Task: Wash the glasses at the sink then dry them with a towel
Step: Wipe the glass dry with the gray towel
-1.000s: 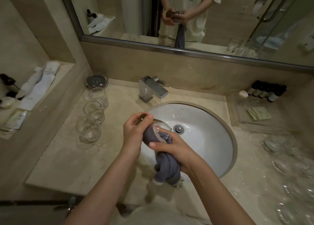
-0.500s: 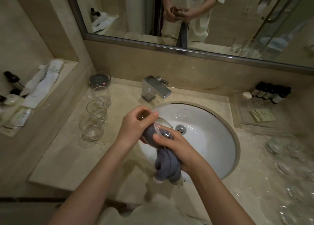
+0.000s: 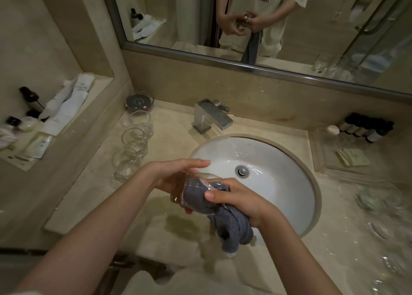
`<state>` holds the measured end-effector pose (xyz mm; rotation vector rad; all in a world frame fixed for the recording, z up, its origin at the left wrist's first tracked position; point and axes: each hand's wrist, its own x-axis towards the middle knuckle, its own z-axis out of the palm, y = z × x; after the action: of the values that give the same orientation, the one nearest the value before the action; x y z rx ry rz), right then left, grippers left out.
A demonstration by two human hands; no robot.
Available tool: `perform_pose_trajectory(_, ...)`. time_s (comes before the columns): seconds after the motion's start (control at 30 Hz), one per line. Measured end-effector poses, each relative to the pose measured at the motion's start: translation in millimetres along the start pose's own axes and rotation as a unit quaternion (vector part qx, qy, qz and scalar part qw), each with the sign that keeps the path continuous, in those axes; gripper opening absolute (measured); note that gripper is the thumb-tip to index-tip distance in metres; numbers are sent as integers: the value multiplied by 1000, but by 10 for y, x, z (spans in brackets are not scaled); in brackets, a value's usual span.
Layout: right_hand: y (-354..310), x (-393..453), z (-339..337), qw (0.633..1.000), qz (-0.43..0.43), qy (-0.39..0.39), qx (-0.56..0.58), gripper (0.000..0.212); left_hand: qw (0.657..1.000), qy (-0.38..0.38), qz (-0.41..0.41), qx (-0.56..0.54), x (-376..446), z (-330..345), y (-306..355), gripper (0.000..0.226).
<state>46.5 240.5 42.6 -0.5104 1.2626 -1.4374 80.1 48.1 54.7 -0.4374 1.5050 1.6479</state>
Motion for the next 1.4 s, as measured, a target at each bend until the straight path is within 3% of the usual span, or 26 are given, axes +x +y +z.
perform_pose_trajectory(0.1,46,10,4,999,-3,19,36,61,999,-41,-5,17,-48,-45,-60,98)
perform_pose_trajectory(0.23,61,14,-66,996,-13,66,59,72,996,25,42,-68,-101,-213,-347,100)
perform_pose_trajectory(0.3,53,17,-102,990,-20,98,103,65,989,30,90,-115,-138,-315,-545,98)
perform_pose_trajectory(0.4,44,69,-67,974,-20,171,146,34,964,71,149,-206,-209,-452,-818,92)
perform_pose_trajectory(0.5,83,194,33,961,-12,223,160,39,943,153,188,-229,-331,-479,-975,98)
perform_pose_trajectory(0.63,148,349,191,959,2,235,158,48,900,340,237,-134,-442,-494,-1140,82)
perform_pose_trajectory(0.8,241,505,308,958,24,232,164,52,853,452,243,-92,-476,-615,-1418,89)
perform_pose_trajectory(1.1,313,752,465,952,35,252,171,41,811,534,235,-46,-352,-817,-1800,88)
perform_pose_trajectory(1.27,356,860,515,947,32,274,167,43,783,579,223,45,-216,-1000,-1961,88)
perform_pose_trajectory(1.4,406,922,542,941,31,293,168,47,790,574,213,43,-173,-1079,-2035,91)
